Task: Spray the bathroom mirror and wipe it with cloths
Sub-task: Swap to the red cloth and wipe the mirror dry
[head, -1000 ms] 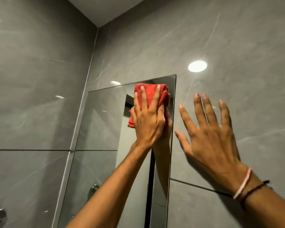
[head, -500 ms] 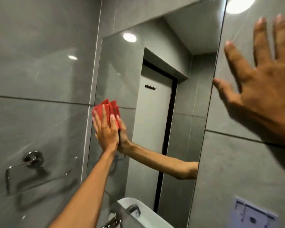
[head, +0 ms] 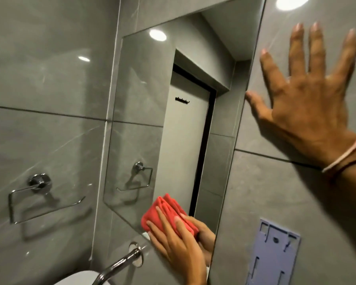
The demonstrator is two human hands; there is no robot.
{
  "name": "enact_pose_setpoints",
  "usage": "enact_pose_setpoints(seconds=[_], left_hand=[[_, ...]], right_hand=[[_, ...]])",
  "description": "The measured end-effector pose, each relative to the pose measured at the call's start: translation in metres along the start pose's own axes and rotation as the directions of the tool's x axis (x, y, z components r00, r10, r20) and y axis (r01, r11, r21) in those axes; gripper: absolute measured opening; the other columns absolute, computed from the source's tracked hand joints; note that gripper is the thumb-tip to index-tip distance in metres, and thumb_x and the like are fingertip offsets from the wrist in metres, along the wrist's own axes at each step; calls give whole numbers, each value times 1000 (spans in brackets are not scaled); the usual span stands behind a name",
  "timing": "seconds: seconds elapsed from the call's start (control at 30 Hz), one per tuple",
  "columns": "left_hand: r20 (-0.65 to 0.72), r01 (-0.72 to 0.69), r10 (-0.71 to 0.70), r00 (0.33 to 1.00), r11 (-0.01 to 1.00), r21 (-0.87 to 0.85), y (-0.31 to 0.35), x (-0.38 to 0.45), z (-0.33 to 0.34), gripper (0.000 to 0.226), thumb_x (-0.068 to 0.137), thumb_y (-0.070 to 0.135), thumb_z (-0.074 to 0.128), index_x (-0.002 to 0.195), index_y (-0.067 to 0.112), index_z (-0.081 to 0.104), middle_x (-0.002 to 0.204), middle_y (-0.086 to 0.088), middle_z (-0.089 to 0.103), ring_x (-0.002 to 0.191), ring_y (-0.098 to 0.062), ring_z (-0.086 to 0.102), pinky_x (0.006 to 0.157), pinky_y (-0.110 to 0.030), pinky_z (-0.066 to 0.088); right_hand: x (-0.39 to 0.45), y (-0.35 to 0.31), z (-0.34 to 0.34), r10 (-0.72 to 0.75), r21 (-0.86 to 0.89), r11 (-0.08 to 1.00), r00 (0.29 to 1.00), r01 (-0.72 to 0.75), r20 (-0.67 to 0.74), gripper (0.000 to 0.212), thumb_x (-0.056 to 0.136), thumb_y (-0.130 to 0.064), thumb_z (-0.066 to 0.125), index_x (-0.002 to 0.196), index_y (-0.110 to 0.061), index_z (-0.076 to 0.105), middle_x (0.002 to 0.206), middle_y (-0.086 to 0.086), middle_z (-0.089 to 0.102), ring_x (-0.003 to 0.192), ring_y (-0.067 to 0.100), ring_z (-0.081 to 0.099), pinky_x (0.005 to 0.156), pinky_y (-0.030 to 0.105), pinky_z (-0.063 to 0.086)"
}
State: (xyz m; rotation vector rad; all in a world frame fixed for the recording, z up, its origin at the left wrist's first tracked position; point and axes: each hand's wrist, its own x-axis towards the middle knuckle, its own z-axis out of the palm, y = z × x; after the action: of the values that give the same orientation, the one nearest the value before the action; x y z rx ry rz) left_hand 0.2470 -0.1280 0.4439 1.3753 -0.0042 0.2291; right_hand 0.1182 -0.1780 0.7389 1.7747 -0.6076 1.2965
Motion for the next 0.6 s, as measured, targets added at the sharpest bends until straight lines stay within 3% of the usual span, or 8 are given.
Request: enact_pose_setpoints(seconds=[0.1, 0.17, 0.3, 0.4, 0.5, 0.53, 0.6], left_hand=[[42, 54, -49, 998, 991, -120, 49, -10, 9, 69, 85, 50, 38, 153, 38, 32, 169, -11, 19, 156, -34, 12, 127, -46, 11], [72, 22, -8, 997, 981, -195, 94, 3, 12, 67, 90, 51, 46, 154, 39, 29, 171, -8, 12, 157, -30, 5, 126, -46, 9], [92, -241, 281, 955, 920, -311, 228, 38, 38, 61, 99, 29, 54, 154, 35, 31, 172, -1, 6, 158, -25, -1, 128, -52, 8], [131, -490, 567, 813, 789, -371, 341, 33, 57, 71, 89, 17, 59, 154, 30, 32, 169, -6, 17, 156, -31, 14, 125, -58, 19], [160, -648, 839, 521, 510, -566, 394, -1, 59, 86, 88, 7, 59, 160, 21, 14, 163, -15, 31, 145, -37, 39, 118, -58, 35], [165, -678, 901, 402, 414, -608, 397, -12, 56, 90, 89, 6, 61, 160, 16, 8, 162, -18, 33, 143, -36, 42, 116, -56, 38], [156, -726, 970, 186, 243, -643, 391, -30, 50, 97, 85, 4, 66, 159, 6, 3, 163, -22, 31, 145, -34, 41, 117, -52, 39]], right_hand=[[7, 3, -3, 6, -11, 1000, 1000, -6, 17, 76, 101, -66, 33, 165, -27, 25, 175, 24, 11, 163, 42, 10, 126, 74, 8], [3, -2, -1, 19, 19, 1000, 999, -18, -32, 69, 102, -60, 37, 162, -25, 35, 174, 25, 17, 163, 40, 15, 128, 69, 11], [10, 2, 3, 80, 182, 982, 986, -53, -149, 65, 103, -54, 37, 159, -21, 42, 172, 23, 25, 162, 37, 21, 130, 57, 20], [12, -1, -5, 242, 479, 870, 949, -119, -204, 63, 103, -52, 40, 155, -18, 48, 170, 19, 34, 158, 34, 32, 127, 48, 32], [18, -3, -27, 455, 822, 535, 886, -194, -87, 65, 100, -53, 44, 154, -17, 49, 168, 11, 39, 153, 25, 42, 124, 45, 40], [22, 0, -37, 535, 905, 354, 845, -235, 10, 68, 99, -56, 44, 155, -18, 48, 165, 9, 44, 150, 22, 47, 123, 46, 42], [25, 19, -66, 611, 966, -123, 750, -227, 253, 81, 94, -71, 47, 156, -19, 45, 159, 8, 53, 141, 21, 57, 119, 48, 47]])
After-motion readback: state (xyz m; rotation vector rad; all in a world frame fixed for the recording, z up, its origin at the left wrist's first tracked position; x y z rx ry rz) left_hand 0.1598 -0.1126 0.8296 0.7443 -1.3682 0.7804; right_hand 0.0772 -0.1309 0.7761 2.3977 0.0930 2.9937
